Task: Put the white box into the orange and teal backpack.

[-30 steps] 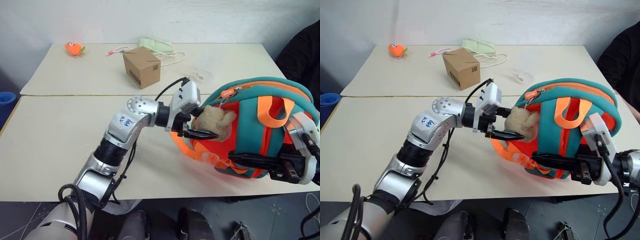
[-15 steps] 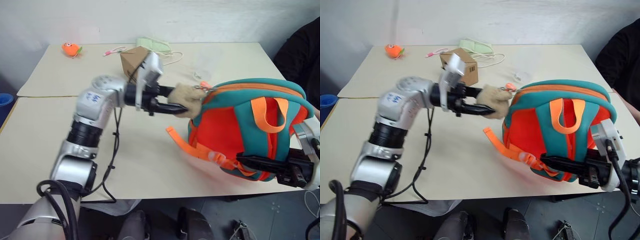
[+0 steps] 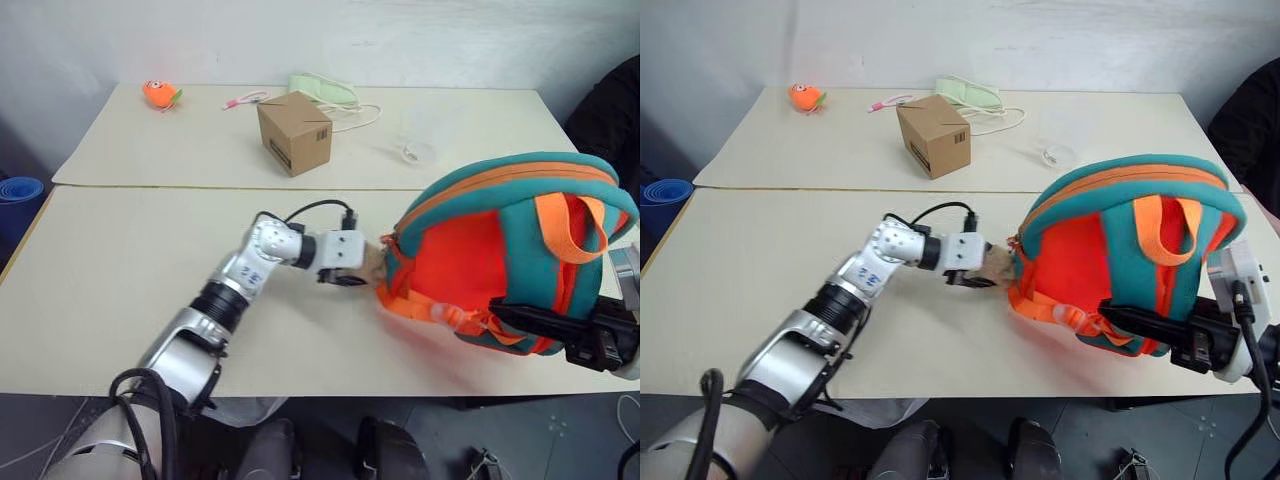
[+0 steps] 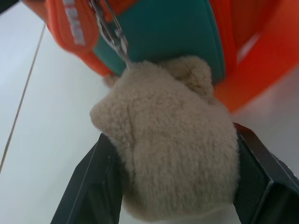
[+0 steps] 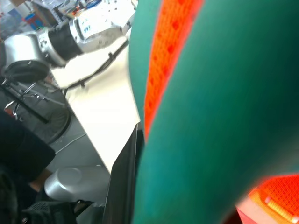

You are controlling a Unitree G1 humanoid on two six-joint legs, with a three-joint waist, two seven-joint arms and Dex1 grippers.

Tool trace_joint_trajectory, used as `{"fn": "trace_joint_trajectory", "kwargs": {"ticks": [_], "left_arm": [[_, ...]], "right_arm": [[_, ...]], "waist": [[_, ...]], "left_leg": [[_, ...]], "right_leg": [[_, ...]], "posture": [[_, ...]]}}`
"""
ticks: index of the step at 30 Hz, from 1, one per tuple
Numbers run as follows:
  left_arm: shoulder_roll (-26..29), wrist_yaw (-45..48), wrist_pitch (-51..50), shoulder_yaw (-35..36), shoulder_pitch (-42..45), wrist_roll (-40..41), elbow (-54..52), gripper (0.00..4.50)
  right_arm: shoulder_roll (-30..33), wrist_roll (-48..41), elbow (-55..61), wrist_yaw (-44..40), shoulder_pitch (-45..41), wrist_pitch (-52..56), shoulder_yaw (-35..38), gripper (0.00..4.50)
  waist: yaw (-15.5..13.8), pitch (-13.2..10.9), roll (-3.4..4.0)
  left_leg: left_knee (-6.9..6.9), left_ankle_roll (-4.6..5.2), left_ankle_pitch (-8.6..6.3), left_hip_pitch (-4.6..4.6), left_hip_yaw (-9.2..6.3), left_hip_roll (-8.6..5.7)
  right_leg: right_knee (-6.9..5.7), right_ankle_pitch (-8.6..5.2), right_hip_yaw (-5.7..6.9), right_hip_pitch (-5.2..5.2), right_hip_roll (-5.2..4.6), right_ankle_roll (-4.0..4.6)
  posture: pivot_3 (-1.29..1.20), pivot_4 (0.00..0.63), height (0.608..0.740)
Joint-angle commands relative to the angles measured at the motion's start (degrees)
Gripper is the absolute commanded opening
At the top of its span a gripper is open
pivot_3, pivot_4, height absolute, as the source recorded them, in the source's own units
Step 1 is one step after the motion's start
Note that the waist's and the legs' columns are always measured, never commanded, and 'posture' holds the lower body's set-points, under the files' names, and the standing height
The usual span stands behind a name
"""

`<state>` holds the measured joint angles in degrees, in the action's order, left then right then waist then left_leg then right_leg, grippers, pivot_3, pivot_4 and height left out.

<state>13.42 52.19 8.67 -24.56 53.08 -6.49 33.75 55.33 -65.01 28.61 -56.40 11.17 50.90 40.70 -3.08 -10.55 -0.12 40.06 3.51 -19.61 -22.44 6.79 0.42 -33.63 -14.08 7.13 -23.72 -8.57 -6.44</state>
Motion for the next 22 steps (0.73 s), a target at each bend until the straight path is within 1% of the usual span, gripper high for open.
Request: {"fn": "trace_joint_trajectory", "kwargs": {"ticks": [1,3,4,5,7,8,10,12,14,15,16,18,20,22], "left_arm": [[-0.09,1.30,-5.21,3.79,-1.62,3.85,-4.24,2.47],[2.22,5.47,-13.72,7.59,-3.87,9.31,-8.29,3.20],[3.04,6.78,-17.00,8.87,-4.63,11.17,-9.96,3.26],[5.18,9.32,-21.47,10.74,-5.98,14.21,-12.58,3.69],[8.74,12.54,-27.36,13.11,-7.95,17.99,-16.60,4.24],[11.13,14.40,-30.55,14.94,-8.97,20.46,-18.58,4.50],[14.59,16.59,-35.51,17.67,-10.20,24.06,-21.42,4.50],[18.86,18.54,-39.41,20.99,-10.75,27.33,-23.46,4.50],[21.81,19.70,-41.91,23.41,-10.81,29.74,-24.73,4.50],[23.81,19.89,-42.97,25.63,-10.07,30.92,-24.71,4.50],[26.50,19.26,-42.10,28.43,-8.55,30.94,-23.08,4.50],[29.87,17.83,-45.34,33.65,-4.85,34.12,-20.84,4.50],[30.43,17.08,-48.32,36.84,-3.54,37.95,-21.59,4.50],[29.25,14.11,-49.81,38.83,-3.82,39.67,-23.58,4.50]], "right_arm": [[-1.27,3.84,-0.73,1.67,-1.78,-4.16,-0.81,0.00],[-0.98,4.71,-3.26,3.79,-2.53,-2.68,-1.45,0.70],[-0.78,4.67,-4.10,4.24,-2.68,-1.96,-1.52,0.81],[-0.07,4.78,-4.88,2.63,-1.66,-1.59,-0.38,1.25],[1.38,5.58,-6.11,-0.67,0.45,-1.57,2.14,1.82],[2.68,6.21,-7.75,-2.53,1.66,-1.28,4.71,2.19],[4.85,7.23,-10.88,-5.40,3.38,-0.64,8.96,2.91],[7.79,9.15,-16.44,-10.81,6.41,0.52,15.28,3.54],[9.83,10.53,-20.52,-14.66,8.40,1.41,19.61,4.30],[11.15,11.78,-24.18,-15.97,8.71,1.38,22.48,4.47],[12.74,13.51,-28.94,-16.86,8.84,0.97,25.94,4.47],[14.39,16.00,-35.33,-18.10,8.71,0.00,30.44,4.47],[14.25,18.18,-37.22,-17.03,7.49,-2.29,30.63,4.47],[13.07,19.19,-37.37,-15.23,5.89,-3.01,29.29,4.47]], "waist": [[0.24,0.00,0.00],[0.79,0.00,0.01],[1.14,0.01,0.01],[1.42,0.01,0.02],[1.73,0.02,0.04],[1.76,0.02,0.04],[1.73,0.02,0.05],[1.53,0.02,0.04],[1.40,0.02,0.03],[1.41,0.01,0.03],[1.48,0.01,0.03],[1.57,-0.01,0.00],[1.76,0.00,-0.02],[1.81,0.02,0.01]], "left_leg": [[0.00,-0.01,0.00,0.00,0.00,0.03],[-0.01,-0.05,0.03,0.03,0.07,0.08],[-0.01,-0.07,0.04,0.03,0.09,0.10],[-0.01,-0.08,0.06,0.03,0.09,0.11],[-0.01,-0.07,0.09,0.04,0.08,0.11],[-0.01,-0.07,0.09,0.06,0.08,0.11],[0.00,-0.05,0.09,0.06,0.08,0.08],[0.02,-0.01,0.10,0.06,0.08,0.02],[0.02,0.05,0.11,0.06,-0.02,-0.07],[0.02,0.05,0.10,0.06,-0.07,-0.09],[0.02,0.08,0.08,0.06,-0.09,-0.12],[0.00,0.10,0.07,0.04,-0.08,-0.22],[-0.03,0.04,0.05,0.04,-0.10,-0.14],[-0.05,-0.04,0.00,0.12,-0.08,-0.07]], "right_leg": [[-0.03,0.00,0.06,0.00,0.04,0.00],[-0.18,0.00,0.31,0.00,0.11,0.00],[-0.20,0.00,0.38,-0.01,0.14,0.00],[-0.22,0.00,0.43,0.00,0.14,0.00],[-0.24,0.00,0.45,0.01,0.15,0.00],[-0.25,0.00,0.44,0.02,0.18,0.00],[-0.26,0.00,0.44,0.03,0.35,0.00],[-0.25,0.00,0.42,0.06,0.35,-0.01],[-0.21,0.02,0.44,0.13,0.27,-0.03],[-0.19,0.02,0.44,0.16,0.23,-0.04],[-0.15,0.02,0.40,0.18,0.15,-0.04],[-0.13,0.03,0.36,0.10,0.06,-0.05],[-0.15,0.02,0.37,0.11,0.06,-0.05],[-0.11,0.02,0.38,0.20,0.05,-0.05]], "posture": [[0.00,0.150,0.740],[0.00,0.150,0.740],[0.00,0.150,0.740],[0.00,0.150,0.740],[0.00,0.150,0.740],[0.00,0.150,0.740],[0.00,0.150,0.740],[0.00,0.150,0.740],[0.00,0.150,0.740],[0.00,0.150,0.740],[0.00,0.150,0.740],[0.00,0.150,0.740],[0.00,0.150,0.740],[0.00,0.150,0.740]]}}
